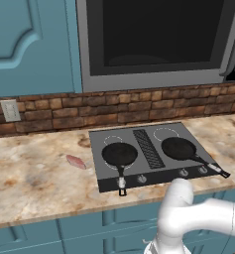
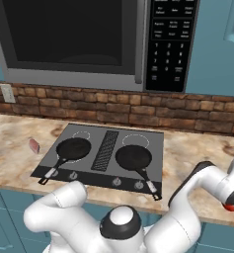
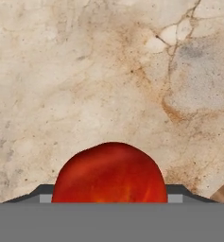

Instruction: Place both pans onto different burners. Then place the tomato and the steak on different pans.

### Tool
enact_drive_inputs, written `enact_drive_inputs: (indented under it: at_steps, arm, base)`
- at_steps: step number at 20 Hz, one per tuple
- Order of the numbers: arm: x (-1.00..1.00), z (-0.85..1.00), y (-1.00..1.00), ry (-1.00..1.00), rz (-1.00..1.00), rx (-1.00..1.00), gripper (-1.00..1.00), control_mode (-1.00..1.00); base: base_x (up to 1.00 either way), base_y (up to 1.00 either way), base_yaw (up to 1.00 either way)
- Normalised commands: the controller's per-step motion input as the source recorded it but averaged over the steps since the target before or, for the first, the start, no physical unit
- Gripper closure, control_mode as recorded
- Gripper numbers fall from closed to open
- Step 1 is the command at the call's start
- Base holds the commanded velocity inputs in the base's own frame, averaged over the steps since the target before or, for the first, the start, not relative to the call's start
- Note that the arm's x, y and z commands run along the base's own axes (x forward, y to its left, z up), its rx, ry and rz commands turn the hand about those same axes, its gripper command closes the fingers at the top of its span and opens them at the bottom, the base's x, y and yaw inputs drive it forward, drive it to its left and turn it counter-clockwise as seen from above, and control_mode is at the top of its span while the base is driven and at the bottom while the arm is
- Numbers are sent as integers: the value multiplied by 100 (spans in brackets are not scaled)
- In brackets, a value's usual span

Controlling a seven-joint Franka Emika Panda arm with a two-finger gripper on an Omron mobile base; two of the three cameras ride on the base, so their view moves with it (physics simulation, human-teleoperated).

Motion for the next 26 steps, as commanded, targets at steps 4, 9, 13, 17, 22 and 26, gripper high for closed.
enact_drive_inputs:
  at_steps: [4, 9, 13, 17, 22, 26]
  arm:
    - [0, 38, 37, -11, 0, -1, 100, -100]
    - [-1, 33, 57, -8, 0, -1, 100, -100]
    - [-8, 44, 69, -2, 0, -1, 100, -100]
    - [-2, 44, 68, -2, 0, 0, 100, -100]
    - [0, 47, 75, -2, 0, 0, 100, -100]
    - [0, 51, 64, 0, 0, 0, 100, -100]
  base:
    - [0, 0, 0]
    - [0, 0, 0]
    - [0, 0, 0]
    - [0, 0, 0]
    - [0, 0, 0]
    - [0, 0, 0]
